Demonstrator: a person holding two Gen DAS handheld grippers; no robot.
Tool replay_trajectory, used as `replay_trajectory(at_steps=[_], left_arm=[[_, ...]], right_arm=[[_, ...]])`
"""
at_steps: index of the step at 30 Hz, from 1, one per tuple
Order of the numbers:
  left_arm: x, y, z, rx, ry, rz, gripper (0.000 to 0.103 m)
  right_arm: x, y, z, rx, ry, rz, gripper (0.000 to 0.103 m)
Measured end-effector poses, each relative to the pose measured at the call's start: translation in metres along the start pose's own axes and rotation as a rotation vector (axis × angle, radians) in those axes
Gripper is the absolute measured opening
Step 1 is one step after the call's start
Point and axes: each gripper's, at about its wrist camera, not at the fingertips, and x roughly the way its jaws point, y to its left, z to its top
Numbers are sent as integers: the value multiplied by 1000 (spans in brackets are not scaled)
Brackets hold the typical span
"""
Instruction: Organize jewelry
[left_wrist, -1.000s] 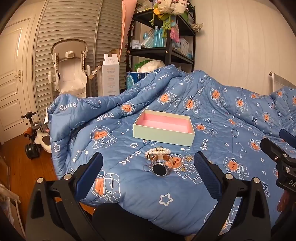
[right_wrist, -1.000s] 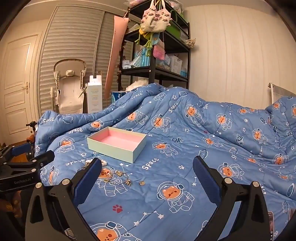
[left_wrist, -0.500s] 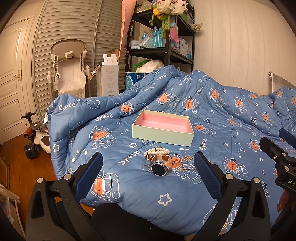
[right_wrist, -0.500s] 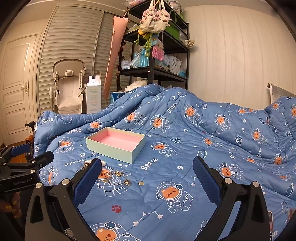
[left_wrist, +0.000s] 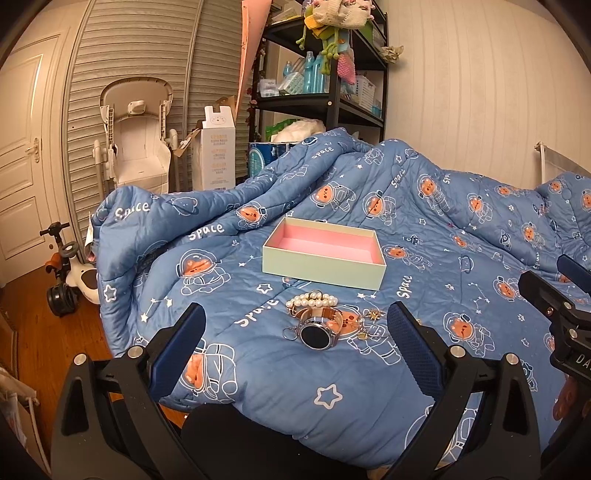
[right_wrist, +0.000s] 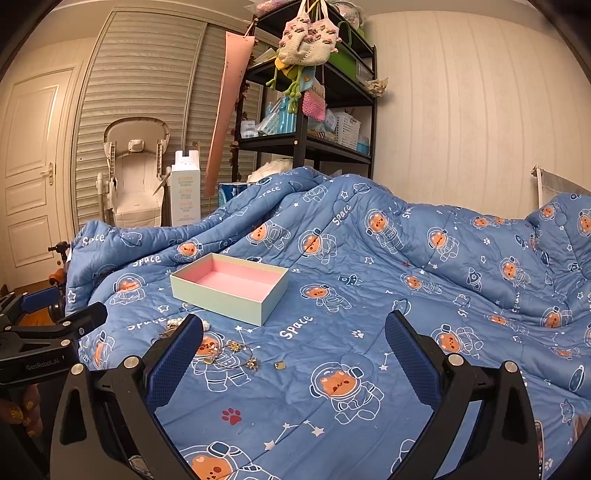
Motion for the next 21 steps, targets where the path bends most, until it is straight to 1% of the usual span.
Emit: replay_trajectory(at_steps=[21], left_arm=[[1, 0, -2, 0, 6, -2, 97]], right_arm=[[3, 2, -1, -2, 5, -3, 97]])
